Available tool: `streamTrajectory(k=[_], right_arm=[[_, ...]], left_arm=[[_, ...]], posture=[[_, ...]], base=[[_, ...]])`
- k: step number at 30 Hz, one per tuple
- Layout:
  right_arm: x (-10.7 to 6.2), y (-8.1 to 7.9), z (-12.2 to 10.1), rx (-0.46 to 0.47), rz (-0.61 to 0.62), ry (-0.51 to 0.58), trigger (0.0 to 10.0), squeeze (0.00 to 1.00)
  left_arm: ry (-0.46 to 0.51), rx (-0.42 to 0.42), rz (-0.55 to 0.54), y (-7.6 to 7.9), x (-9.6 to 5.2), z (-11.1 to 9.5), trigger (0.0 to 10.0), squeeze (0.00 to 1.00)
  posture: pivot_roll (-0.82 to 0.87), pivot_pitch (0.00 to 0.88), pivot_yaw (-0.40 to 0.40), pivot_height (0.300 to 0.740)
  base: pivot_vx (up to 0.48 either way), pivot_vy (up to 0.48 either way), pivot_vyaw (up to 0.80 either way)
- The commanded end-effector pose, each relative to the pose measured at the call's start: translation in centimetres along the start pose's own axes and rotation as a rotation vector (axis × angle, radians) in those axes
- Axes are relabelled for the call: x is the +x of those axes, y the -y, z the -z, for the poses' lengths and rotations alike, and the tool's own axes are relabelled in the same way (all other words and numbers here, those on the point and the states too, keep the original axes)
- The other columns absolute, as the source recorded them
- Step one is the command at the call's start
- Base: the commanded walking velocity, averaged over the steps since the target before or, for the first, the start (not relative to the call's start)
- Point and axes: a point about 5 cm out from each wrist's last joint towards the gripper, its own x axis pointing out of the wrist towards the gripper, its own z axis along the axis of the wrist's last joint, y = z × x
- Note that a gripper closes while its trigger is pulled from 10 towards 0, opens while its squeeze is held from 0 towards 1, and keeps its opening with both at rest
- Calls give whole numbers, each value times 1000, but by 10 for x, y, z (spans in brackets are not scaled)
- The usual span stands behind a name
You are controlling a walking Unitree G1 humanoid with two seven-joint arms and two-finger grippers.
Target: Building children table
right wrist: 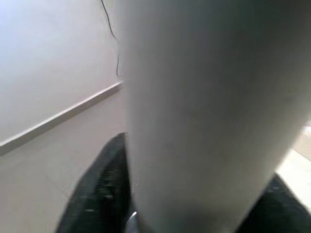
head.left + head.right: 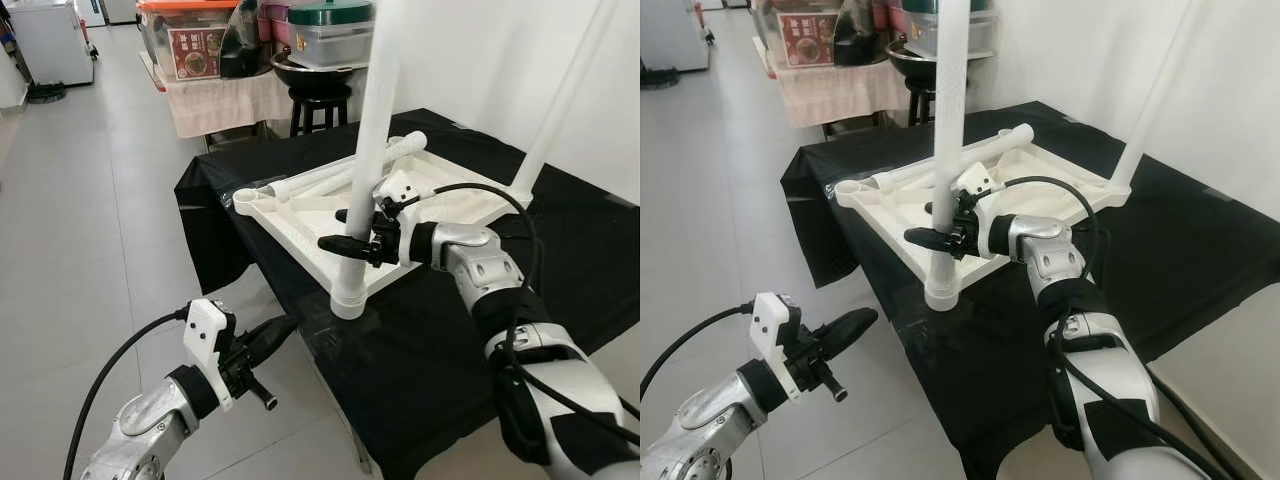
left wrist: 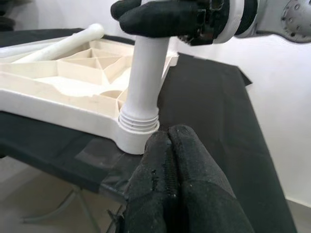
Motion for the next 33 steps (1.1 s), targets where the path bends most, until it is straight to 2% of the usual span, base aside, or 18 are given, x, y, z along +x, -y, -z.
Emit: streamTrajectory(k=[1,6,10,11,13,14,15,16,17,18,20,26,27,28,30,31,32,33], right_arm=[[4,-4,9,21,-28,-13,0,0],[-1,-1,20,37,35,-28,0,0],[-16,10,39,33,252,-108,0,0],[-16,10,39,33,252,-108,0,0],[-29,9,69,144,570,-227,0,0],[-36,7,75,209,830,-215,0,0],[-36,7,75,209,830,-215,0,0],[-48,-19,81,268,1010,-188,0,0],[-48,-19,81,268,1010,-188,0,0],[-47,-35,84,280,1010,-175,0,0],[-44,-44,85,281,981,-164,0,0],[-44,-30,81,236,1024,-153,0,0],[-41,-23,76,209,1028,-160,4667,0],[-36,-20,72,208,993,-147,10000,0],[-32,-21,70,213,963,-138,10000,0],[-27,-21,69,211,911,-134,10000,929],[-21,-20,65,225,837,-96,10000,1000],[-16,-17,61,227,782,-67,10000,1000]], left_arm=[[5,9,-3,4,0,0,10000,0],[6,9,-6,5,0,1,10000,0],[5,10,-7,5,1,1,10000,0],[5,10,-7,5,1,1,10000,0],[7,13,-12,4,0,1,10000,0],[7,14,-13,4,-1,0,10000,0],[7,14,-13,4,-1,0,10000,0],[8,14,-14,2,-2,-1,10000,0],[8,14,-14,2,-2,-1,10000,0],[7,14,-14,1,-1,0,10000,0],[6,14,-13,1,-1,0,10000,0],[-1,14,0,-1,0,1,10000,0],[2,14,-4,-1,1,0,10000,0],[6,16,-14,-2,1,0,10000,0],[10,17,-23,-2,1,0,10000,0],[12,18,-29,-2,1,0,10000,0],[13,19,-30,-2,1,0,10000,0],[12,19,-26,-2,1,0,10000,0]], posture=[[29,0,-42,740],[26,0,-40,740],[20,0,-47,740],[20,0,-47,740],[10,0,-60,740],[10,0,-58,740],[10,0,-58,740],[10,4,-40,740],[10,4,-40,740],[-9,0,-25,740],[-12,0,-22,740],[-1,0,-40,740],[0,0,-38,740],[3,0,-39,740],[3,0,-39,740],[7,0,-41,740],[6,0,-40,740],[6,0,-40,740]], base=[[0,0,0],[0,0,0],[0,0,0],[0,0,0],[0,0,0],[0,0,0],[0,0,0],[0,0,0],[0,0,0],[0,0,0],[0,0,0],[0,0,0],[0,0,0],[0,0,0],[0,0,0],[0,0,0],[0,0,0],[0,0,0]])
